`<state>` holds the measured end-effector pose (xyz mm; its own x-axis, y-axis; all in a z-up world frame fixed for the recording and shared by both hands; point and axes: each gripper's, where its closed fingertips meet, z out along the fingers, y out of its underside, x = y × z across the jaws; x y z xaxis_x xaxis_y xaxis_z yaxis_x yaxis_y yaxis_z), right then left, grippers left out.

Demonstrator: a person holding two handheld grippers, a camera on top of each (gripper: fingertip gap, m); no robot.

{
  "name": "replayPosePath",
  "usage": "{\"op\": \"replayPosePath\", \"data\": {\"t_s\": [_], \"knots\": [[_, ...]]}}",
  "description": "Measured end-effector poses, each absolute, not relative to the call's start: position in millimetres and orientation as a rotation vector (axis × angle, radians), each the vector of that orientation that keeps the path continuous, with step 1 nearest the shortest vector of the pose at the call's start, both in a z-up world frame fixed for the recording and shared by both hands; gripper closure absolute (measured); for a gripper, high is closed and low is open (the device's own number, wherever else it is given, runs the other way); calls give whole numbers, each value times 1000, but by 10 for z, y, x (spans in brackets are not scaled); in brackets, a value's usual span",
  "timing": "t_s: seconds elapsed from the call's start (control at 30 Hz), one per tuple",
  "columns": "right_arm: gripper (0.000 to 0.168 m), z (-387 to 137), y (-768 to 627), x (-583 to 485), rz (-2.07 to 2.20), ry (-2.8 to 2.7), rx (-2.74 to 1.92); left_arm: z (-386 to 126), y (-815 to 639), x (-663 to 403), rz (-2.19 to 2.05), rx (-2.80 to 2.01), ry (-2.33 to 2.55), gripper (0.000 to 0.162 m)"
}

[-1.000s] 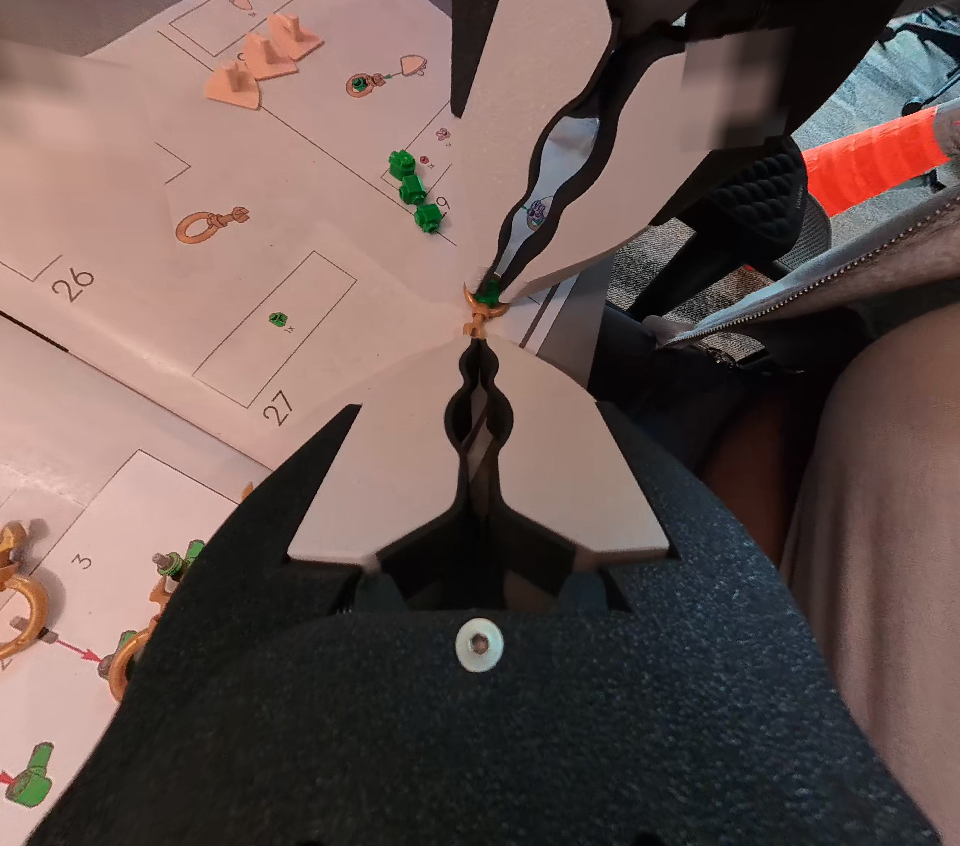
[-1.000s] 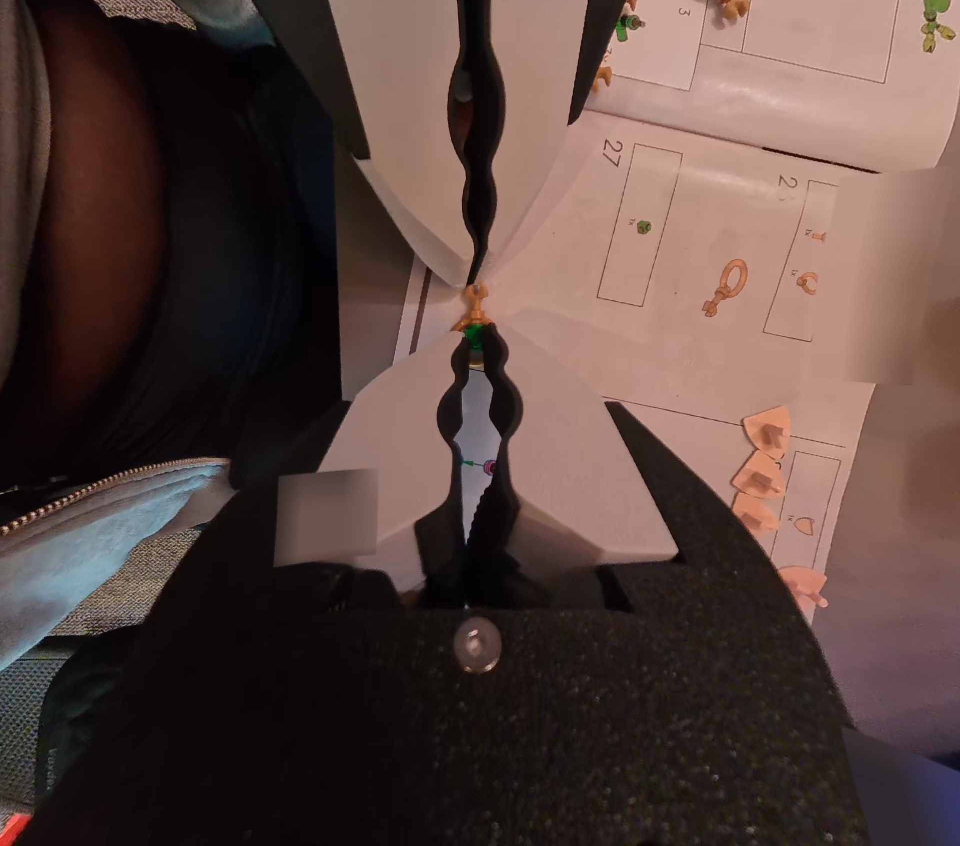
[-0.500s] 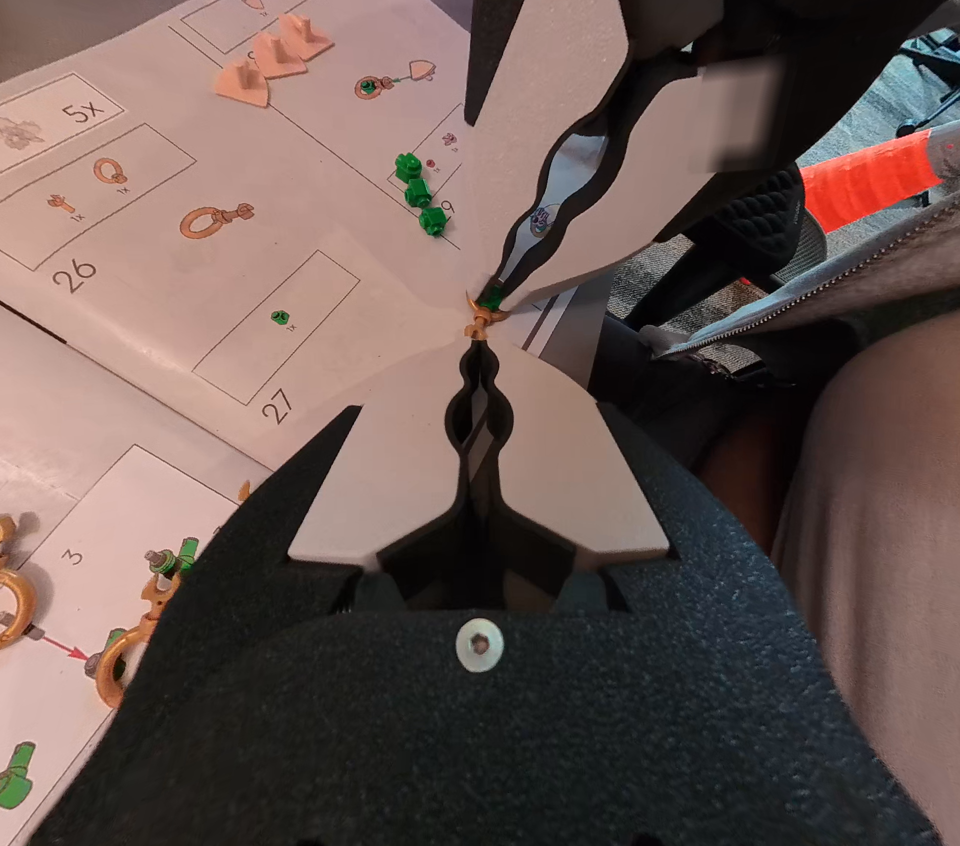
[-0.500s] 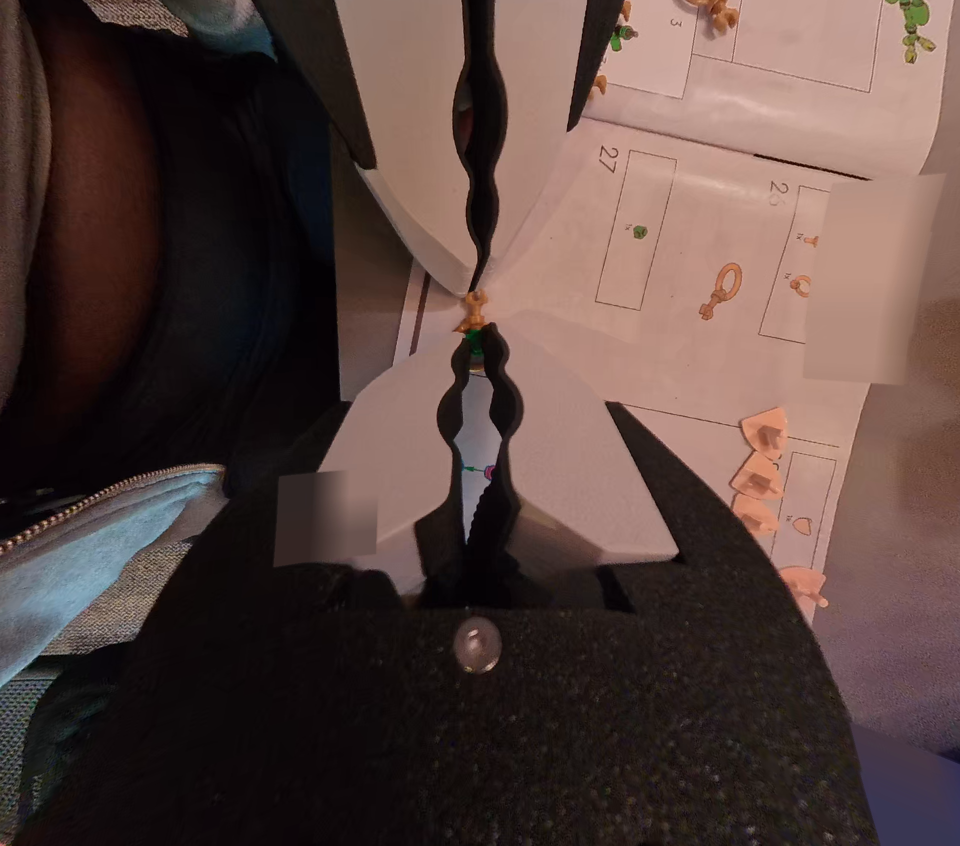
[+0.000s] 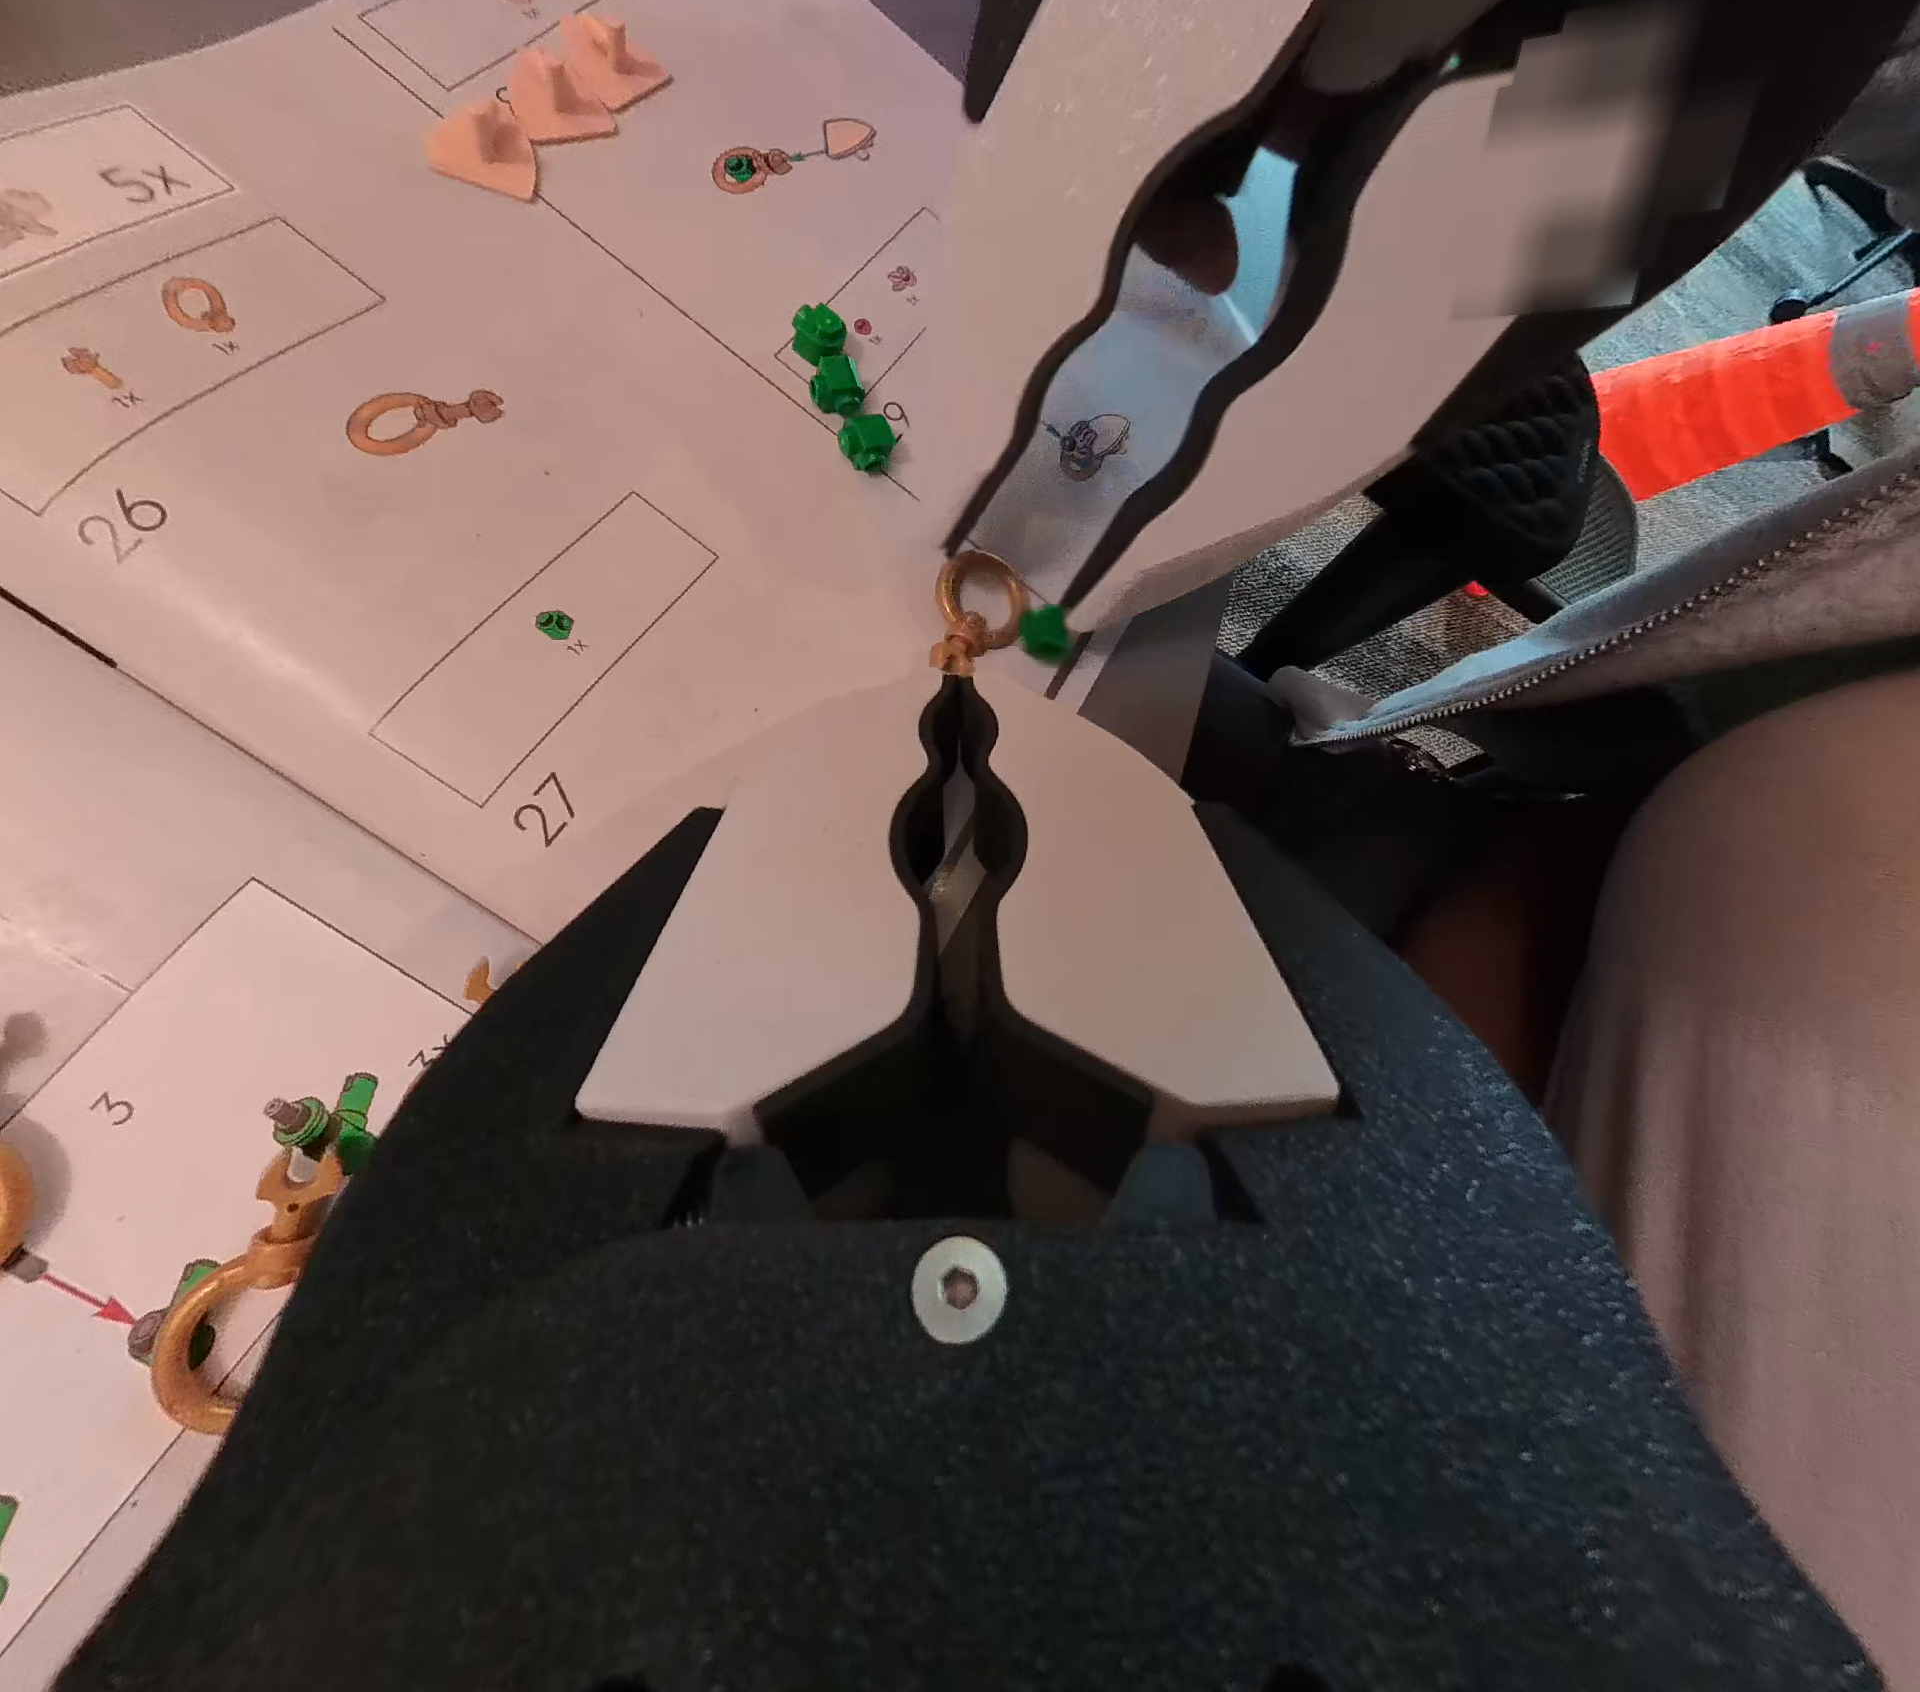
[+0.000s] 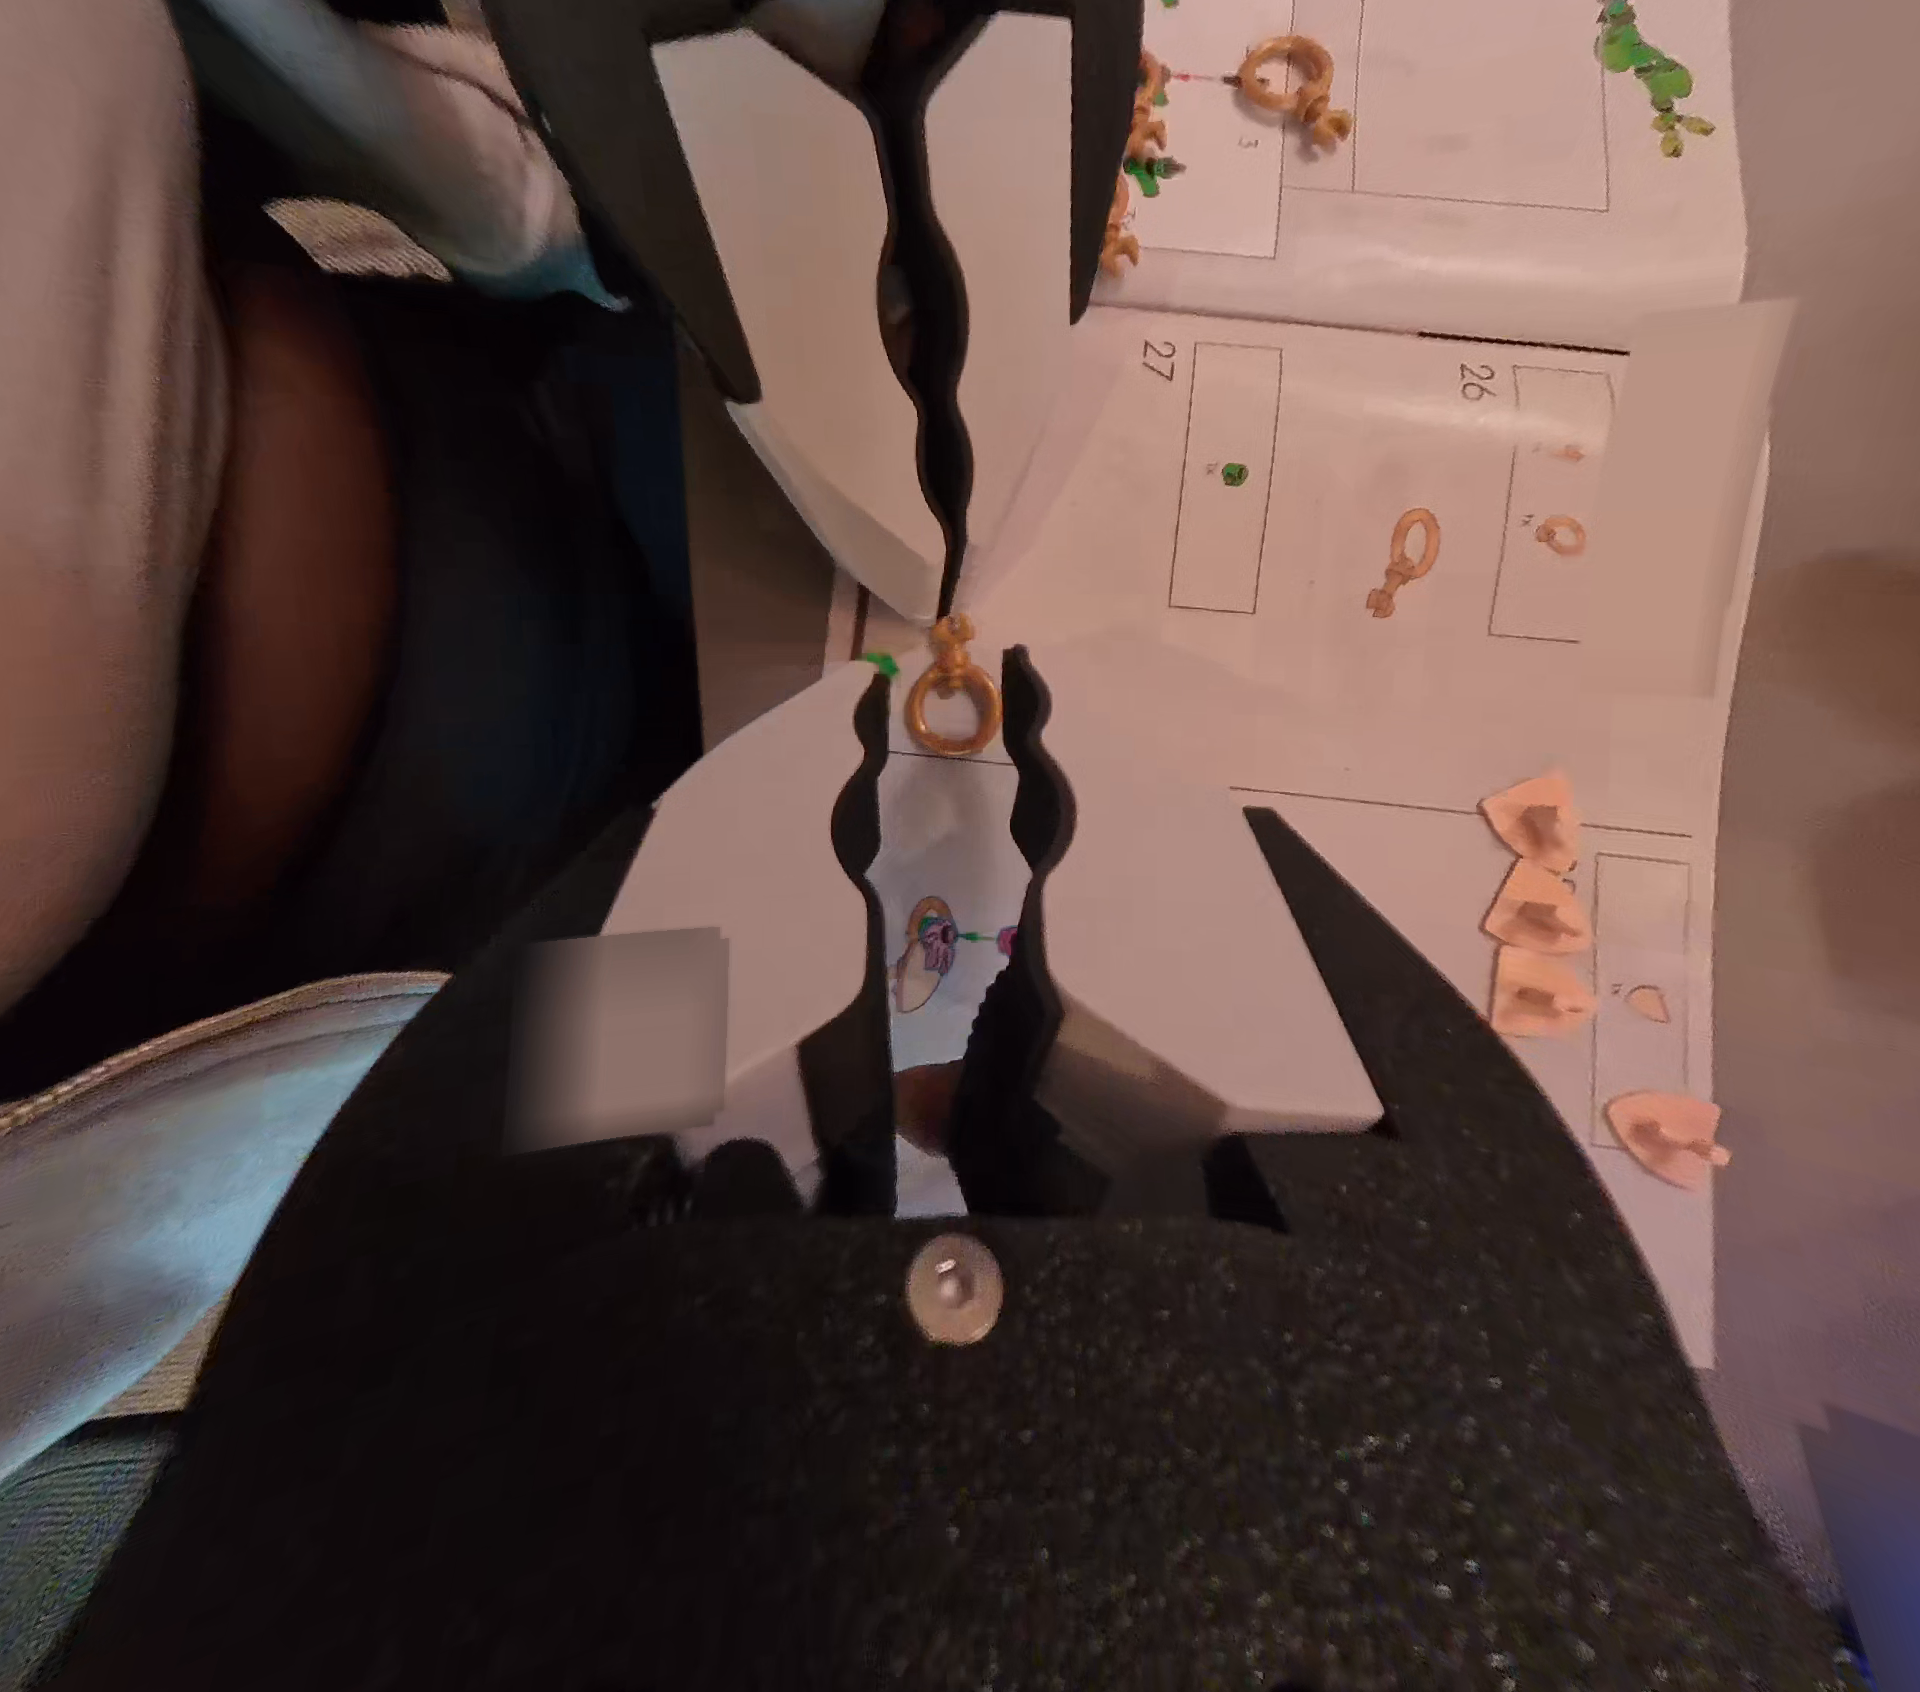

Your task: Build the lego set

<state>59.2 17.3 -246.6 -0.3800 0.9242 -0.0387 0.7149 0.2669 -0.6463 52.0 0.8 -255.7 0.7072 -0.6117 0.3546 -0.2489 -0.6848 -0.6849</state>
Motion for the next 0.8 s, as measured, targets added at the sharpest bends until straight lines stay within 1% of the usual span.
{"op": "replayPosePath", "data": {"t_s": [0.07, 0.1, 0.27, 0.53, 0.8], "knots": [[157, -2454, 231, 630, 801, -2188, -1517, -2555, 6, 519, -779, -2300, 648, 162], [158, -2464, 231, 640, 783, -2192, -1522, -2554, 4, 522, -781, -2301, 648, 162], [160, -2595, 239, 665, 649, -2240, -1507, -2556, 3, 523, -781, -2301, 654, 162], [161, -2545, 249, 642, 691, -2216, -1521, -2554, 3, 524, -779, -2299, 654, 162], [163, -2606, 195, 647, 688, -2217, -1579, -2555, 1, 526, -791, -2298, 657, 162]]}}
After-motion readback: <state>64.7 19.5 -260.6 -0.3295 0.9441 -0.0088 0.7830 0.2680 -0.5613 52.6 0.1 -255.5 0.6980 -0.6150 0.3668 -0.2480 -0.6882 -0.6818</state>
